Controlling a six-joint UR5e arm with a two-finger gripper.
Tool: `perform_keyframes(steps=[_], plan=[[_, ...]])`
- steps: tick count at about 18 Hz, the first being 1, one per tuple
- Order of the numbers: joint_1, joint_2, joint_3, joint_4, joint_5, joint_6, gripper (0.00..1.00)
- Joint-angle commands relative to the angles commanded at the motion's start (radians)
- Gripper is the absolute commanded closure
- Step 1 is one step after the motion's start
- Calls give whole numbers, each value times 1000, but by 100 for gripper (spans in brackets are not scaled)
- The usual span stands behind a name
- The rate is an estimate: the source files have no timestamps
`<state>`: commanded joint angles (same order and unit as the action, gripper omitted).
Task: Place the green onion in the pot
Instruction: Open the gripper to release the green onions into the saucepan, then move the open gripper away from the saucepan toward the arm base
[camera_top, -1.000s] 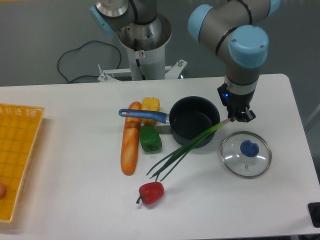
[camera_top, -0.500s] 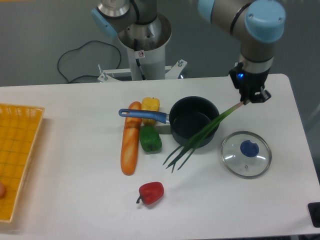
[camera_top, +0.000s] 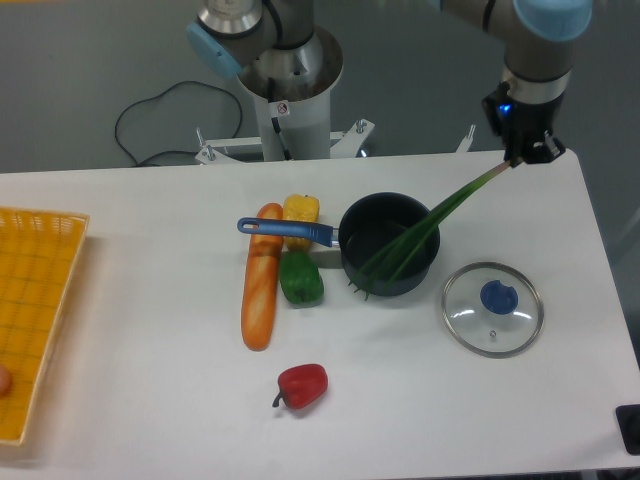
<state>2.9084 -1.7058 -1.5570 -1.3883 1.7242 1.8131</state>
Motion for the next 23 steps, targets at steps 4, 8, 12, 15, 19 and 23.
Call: perform_keyframes(steps=[4, 8, 12, 15, 19, 23], plan=[[34, 21, -41, 6, 79, 115, 86], [34, 25, -61, 9, 153, 143, 86], [28, 38, -106, 14, 156, 129, 86], [26, 43, -136, 64, 156, 129, 86], [23, 43, -166, 115, 158, 126, 86], [29, 35, -167, 141, 158, 126, 86]])
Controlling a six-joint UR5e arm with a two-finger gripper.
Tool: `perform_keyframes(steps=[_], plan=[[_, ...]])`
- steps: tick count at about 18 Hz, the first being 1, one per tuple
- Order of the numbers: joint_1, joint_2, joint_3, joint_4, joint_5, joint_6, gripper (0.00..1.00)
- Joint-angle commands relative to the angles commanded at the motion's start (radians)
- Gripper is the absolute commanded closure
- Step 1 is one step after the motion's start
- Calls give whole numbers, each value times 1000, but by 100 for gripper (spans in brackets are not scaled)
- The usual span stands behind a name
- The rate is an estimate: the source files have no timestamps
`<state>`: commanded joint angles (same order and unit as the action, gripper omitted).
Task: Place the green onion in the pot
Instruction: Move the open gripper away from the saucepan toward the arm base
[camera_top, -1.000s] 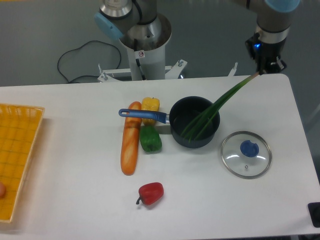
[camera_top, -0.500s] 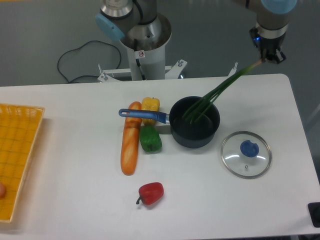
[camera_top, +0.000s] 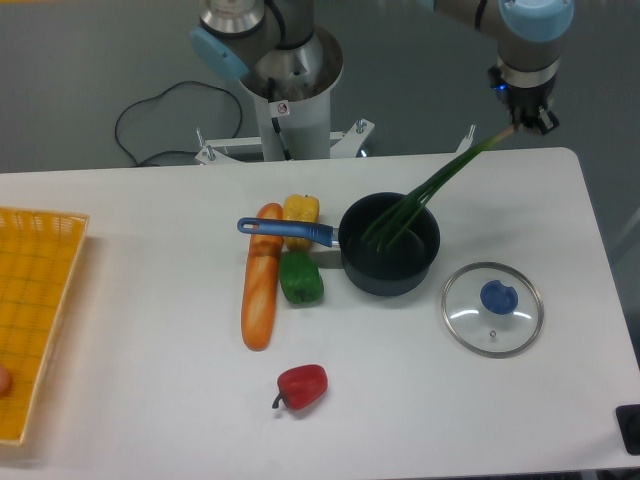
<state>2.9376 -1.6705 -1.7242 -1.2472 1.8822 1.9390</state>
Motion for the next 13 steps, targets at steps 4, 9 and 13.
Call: perform_keyframes(steps=[4, 9, 13], plan=[[-3, 0, -37, 58, 15, -34, 86], [-11, 0, -69, 94, 28, -47, 86], [-17, 3, -100, 107, 29, -71, 86]])
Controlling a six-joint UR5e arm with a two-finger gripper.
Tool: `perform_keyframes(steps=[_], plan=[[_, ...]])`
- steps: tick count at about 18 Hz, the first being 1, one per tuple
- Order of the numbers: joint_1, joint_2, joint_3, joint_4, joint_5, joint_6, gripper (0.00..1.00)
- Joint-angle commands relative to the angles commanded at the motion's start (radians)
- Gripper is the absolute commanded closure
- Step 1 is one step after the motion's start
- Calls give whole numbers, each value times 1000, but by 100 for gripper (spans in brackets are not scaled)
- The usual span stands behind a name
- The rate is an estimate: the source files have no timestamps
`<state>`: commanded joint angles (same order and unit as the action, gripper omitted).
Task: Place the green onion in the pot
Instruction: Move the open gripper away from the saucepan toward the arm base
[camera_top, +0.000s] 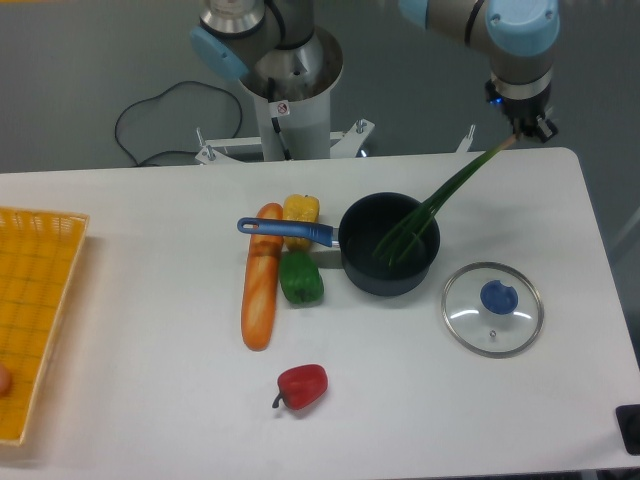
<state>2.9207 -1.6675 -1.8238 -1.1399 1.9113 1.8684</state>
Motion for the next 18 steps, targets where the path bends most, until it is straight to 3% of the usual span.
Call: perform_keyframes(steps=[3, 8, 15, 18], plan=[[-21, -3, -25, 31, 2, -11, 86], [-54, -9, -40, 48, 81, -29, 86], [-67, -17, -46, 57, 86, -60, 86], [-123, -43, -46, 58, 124, -141, 86]])
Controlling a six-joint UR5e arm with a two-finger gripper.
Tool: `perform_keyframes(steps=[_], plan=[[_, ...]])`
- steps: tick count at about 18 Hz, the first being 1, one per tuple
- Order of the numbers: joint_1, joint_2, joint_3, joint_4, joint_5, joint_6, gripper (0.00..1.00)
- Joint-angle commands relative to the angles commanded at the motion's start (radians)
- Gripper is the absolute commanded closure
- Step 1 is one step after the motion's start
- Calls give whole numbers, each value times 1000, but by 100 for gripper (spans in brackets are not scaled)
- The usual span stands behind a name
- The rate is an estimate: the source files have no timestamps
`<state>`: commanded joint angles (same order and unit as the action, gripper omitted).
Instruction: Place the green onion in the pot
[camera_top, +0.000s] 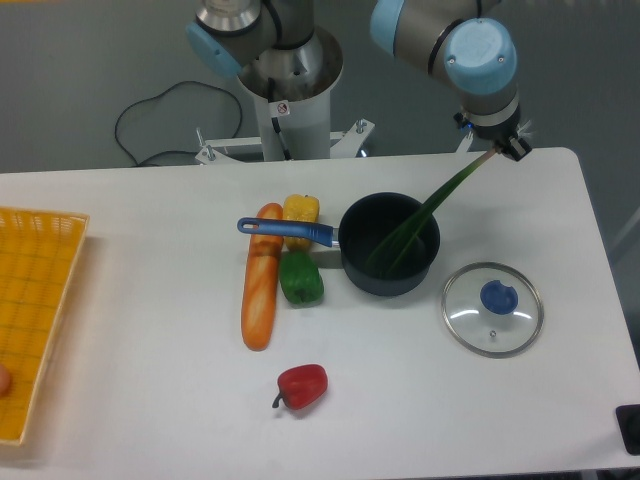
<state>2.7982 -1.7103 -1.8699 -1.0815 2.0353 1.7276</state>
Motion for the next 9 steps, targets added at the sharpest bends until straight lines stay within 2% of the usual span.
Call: perform_keyframes(steps=[4, 9], plan=[[-48, -22, 0, 0, 25, -71, 86], [-54, -31, 0, 0, 25, -88, 86]])
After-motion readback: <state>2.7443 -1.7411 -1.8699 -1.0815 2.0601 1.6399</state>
